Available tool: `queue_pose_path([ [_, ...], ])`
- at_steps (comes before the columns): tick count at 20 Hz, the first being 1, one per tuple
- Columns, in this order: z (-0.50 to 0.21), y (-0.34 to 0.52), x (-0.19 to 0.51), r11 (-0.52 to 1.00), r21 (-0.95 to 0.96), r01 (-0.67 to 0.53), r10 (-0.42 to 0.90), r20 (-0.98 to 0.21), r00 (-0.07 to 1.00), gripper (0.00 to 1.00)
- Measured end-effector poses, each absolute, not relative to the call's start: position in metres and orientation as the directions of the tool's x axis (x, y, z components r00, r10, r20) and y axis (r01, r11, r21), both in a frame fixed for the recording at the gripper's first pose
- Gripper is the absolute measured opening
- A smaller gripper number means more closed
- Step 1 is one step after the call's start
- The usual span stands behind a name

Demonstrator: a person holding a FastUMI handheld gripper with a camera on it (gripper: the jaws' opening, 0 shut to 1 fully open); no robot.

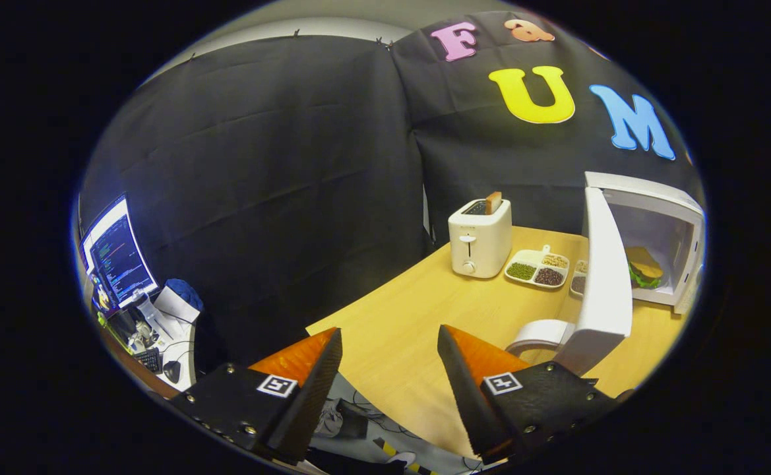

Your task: Open the microwave, put the food inside, and close the microwave door.

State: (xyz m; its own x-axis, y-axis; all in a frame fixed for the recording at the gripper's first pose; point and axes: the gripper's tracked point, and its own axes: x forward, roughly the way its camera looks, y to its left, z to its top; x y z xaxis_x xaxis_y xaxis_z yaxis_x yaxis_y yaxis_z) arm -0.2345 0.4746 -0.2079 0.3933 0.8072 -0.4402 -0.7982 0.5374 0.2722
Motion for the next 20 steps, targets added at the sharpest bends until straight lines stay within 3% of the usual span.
queue_pose_path([
  [1,-0.214,0.472,-0.232,0.555,0.261,-0.790,0.794,-0.452,0.408,0.71],
  [5,-0.235,0.470,-0.224,0.598,0.256,-0.759,0.760,-0.482,0.436,0.30],
  [7,-0.242,0.465,-0.212,0.650,0.216,-0.729,0.718,-0.490,0.494,0.30],
  [9,-0.247,0.464,-0.201,0.668,0.208,-0.715,0.704,-0.489,0.515,0.10],
  [13,-0.244,0.451,-0.192,0.711,0.173,-0.682,0.665,-0.482,0.571,0.01],
  [20,-0.247,0.435,-0.191,0.732,0.175,-0.658,0.640,-0.506,0.578,0.01],
])
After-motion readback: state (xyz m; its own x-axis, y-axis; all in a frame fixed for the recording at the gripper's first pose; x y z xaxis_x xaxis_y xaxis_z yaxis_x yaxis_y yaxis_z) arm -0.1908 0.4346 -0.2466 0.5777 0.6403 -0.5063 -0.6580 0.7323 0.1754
